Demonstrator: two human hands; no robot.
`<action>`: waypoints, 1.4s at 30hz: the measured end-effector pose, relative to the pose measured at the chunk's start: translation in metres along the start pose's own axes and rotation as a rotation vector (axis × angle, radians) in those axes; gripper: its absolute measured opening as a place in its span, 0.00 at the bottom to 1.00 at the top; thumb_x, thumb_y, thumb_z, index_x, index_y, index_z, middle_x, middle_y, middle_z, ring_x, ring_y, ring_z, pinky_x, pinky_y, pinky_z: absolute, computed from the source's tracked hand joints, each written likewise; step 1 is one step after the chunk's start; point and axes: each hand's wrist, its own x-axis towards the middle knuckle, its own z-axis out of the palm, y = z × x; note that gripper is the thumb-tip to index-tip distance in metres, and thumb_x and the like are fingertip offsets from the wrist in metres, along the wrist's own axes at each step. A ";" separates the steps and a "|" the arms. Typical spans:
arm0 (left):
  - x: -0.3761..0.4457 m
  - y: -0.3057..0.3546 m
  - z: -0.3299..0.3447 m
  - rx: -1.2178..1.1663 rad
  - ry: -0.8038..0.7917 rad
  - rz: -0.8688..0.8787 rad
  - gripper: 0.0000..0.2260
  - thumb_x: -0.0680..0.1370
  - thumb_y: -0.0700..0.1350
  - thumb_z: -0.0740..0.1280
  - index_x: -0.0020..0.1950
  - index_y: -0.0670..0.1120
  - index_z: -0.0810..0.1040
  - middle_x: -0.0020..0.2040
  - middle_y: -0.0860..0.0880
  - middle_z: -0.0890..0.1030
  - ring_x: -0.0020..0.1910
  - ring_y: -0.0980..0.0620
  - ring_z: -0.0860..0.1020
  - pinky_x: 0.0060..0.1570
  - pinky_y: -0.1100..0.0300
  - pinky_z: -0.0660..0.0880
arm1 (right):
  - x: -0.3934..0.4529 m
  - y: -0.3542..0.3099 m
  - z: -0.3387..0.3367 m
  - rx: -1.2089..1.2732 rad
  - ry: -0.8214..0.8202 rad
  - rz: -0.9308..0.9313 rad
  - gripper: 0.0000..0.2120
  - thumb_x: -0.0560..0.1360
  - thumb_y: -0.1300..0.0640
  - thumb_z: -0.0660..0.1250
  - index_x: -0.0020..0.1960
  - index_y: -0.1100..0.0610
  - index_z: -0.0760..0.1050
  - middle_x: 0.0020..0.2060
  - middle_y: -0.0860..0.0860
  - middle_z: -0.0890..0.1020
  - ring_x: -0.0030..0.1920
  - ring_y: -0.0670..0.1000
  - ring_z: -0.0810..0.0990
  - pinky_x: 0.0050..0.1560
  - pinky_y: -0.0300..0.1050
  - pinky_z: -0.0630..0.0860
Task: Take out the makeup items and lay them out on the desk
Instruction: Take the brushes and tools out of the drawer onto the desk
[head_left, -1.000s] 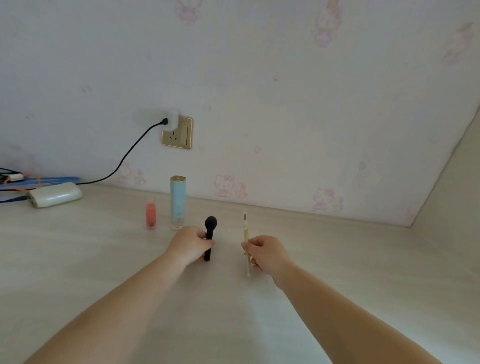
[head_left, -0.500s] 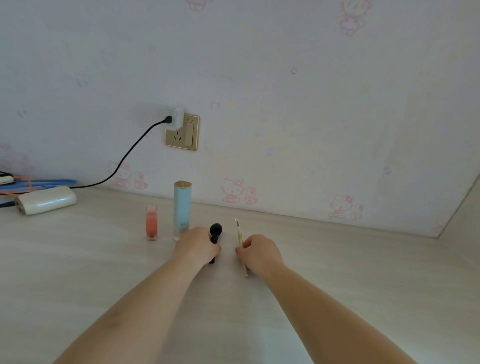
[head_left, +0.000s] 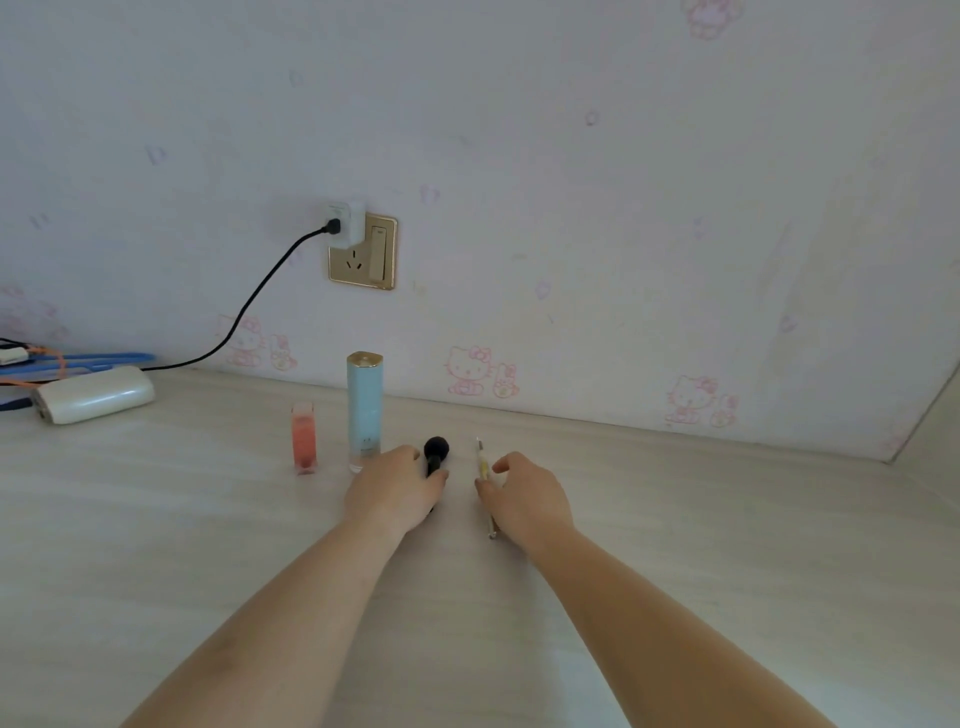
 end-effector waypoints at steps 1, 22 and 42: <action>-0.004 -0.001 -0.001 -0.047 0.012 -0.008 0.22 0.77 0.57 0.61 0.66 0.46 0.70 0.56 0.47 0.79 0.57 0.45 0.77 0.53 0.56 0.73 | -0.004 0.003 0.000 0.084 0.016 -0.001 0.17 0.76 0.47 0.61 0.63 0.52 0.69 0.46 0.48 0.80 0.47 0.51 0.79 0.44 0.43 0.73; -0.259 0.125 0.026 -0.372 -0.187 0.872 0.09 0.76 0.44 0.66 0.55 0.53 0.78 0.50 0.64 0.74 0.50 0.79 0.66 0.49 0.83 0.61 | -0.274 0.165 -0.157 0.411 -0.103 -0.079 0.08 0.76 0.58 0.66 0.47 0.44 0.76 0.47 0.49 0.82 0.40 0.42 0.82 0.50 0.38 0.77; -0.376 0.176 0.177 0.717 -0.949 0.731 0.20 0.74 0.56 0.66 0.52 0.39 0.79 0.35 0.49 0.74 0.36 0.48 0.71 0.35 0.58 0.67 | -0.376 0.279 -0.125 -0.501 -0.771 -0.150 0.16 0.75 0.49 0.66 0.62 0.50 0.74 0.57 0.46 0.79 0.57 0.48 0.76 0.56 0.40 0.70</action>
